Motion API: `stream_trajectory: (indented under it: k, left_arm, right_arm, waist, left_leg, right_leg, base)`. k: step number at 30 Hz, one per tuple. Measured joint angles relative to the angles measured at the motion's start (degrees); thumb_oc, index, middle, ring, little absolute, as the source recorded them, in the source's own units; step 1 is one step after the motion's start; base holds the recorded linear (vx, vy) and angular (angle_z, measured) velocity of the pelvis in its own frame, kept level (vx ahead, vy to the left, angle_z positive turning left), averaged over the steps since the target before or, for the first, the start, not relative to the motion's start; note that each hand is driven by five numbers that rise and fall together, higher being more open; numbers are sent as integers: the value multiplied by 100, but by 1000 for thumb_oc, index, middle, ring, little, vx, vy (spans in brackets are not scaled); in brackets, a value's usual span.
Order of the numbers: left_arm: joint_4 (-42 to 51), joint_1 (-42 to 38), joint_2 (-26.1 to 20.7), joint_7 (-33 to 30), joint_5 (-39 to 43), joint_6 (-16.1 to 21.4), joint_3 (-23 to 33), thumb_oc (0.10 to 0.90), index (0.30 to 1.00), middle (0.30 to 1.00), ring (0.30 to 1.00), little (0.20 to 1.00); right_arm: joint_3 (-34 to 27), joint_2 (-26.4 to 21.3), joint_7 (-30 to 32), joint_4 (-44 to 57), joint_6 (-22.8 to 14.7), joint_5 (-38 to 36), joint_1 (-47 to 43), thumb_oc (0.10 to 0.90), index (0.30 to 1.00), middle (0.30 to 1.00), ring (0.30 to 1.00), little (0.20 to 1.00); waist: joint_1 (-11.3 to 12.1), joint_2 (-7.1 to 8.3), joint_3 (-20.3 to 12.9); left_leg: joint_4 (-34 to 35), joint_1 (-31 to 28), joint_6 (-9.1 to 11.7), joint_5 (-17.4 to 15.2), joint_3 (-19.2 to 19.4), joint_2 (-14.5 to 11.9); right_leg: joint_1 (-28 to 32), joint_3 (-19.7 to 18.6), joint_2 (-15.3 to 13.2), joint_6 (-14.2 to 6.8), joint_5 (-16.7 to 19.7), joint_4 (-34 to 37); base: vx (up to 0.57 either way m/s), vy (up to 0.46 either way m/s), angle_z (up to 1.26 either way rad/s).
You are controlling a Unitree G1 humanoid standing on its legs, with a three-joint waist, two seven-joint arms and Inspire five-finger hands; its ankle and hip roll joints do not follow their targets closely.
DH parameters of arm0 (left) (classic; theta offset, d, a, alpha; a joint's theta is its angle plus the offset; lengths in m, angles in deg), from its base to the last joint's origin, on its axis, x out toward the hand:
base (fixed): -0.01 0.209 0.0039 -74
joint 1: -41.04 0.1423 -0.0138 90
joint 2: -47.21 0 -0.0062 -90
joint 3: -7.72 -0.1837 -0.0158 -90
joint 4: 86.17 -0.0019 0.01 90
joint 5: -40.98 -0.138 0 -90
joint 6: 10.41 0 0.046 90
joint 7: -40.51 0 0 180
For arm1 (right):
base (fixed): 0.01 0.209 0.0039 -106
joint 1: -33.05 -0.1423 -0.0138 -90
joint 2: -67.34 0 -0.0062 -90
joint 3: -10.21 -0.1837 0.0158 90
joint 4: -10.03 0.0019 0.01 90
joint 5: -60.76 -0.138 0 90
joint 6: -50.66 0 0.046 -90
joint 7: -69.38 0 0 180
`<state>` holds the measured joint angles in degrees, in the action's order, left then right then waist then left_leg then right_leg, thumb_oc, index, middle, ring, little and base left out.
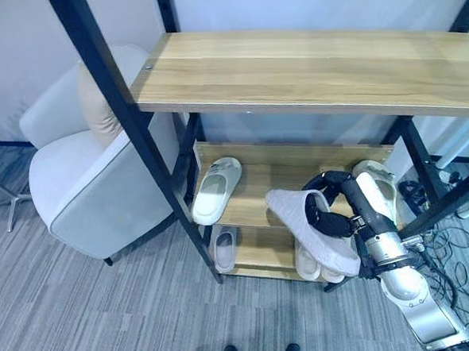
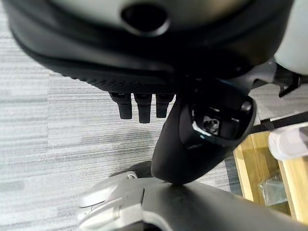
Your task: Arrange the slippers neatly on the shoe rack.
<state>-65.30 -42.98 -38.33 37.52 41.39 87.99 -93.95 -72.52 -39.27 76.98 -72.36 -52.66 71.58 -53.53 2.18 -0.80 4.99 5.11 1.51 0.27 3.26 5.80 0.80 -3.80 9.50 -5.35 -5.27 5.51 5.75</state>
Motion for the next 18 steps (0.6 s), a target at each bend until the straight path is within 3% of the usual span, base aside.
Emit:
stream_trajectory:
  k: [10, 11, 14, 15, 18]
  left_arm:
    - [11, -192, -38, 3, -68, 1, -402, 800, 900, 900, 900, 900]
    - [57, -515, -124, 3, -57, 23, -405, 800, 900, 900, 900, 900]
    - [116, -1241, -352, -2, -33, 152, -467, 800, 900, 900, 900, 900]
    - [102, -1506, -341, -2, -34, 152, -500, 800, 900, 900, 900, 900]
    - [197, -1755, -422, -13, 62, 186, -542, 800, 900, 900, 900, 900]
  right_arm:
    - [675, -95, -669, -67, -55, -366, 380, 400, 300, 300, 300, 300]
    - [910, -225, -770, -278, -128, -611, 81, 400, 300, 300, 300, 300]
    - [1370, -469, -886, -947, -129, -712, -754, 400, 300, 300, 300, 300]
    - [1437, -571, -931, -1198, -108, -705, -1021, 400, 300, 300, 300, 300]
    - [1494, -538, -848, -1599, -67, -635, -1356, 400, 300, 300, 300, 300]
  waist:
    - [-162, -173, 131]
    - [-134, -112, 402]
    - [-17, -132, 920]
    - [46, -215, 1050]
    - [25, -116, 1260]
  left_leg:
    - [-56, 229, -39, 44, 171, 15]
    - [-606, 728, -19, -27, 80, 25]
    - [-1715, 1776, 36, -224, -215, 1]
    - [-1944, 2069, 25, -478, -397, 4]
    - [-2578, 2752, -19, -567, -451, 15]
  right_leg:
    - [-304, -205, 9, 55, 200, -5]
    - [-632, -239, -42, 51, 231, -229]
    - [-1551, -166, -55, 142, 186, -1040]
    - [-1890, -159, -28, 192, 77, -1324]
    - [-2610, -172, -141, 239, -128, -2036]
  base:
    - [-161, -4, -11]
    - [-470, -41, -2]
    - [-254, -25, -9]
    - [-118, 3, -7]
    - [-125, 9, 4]
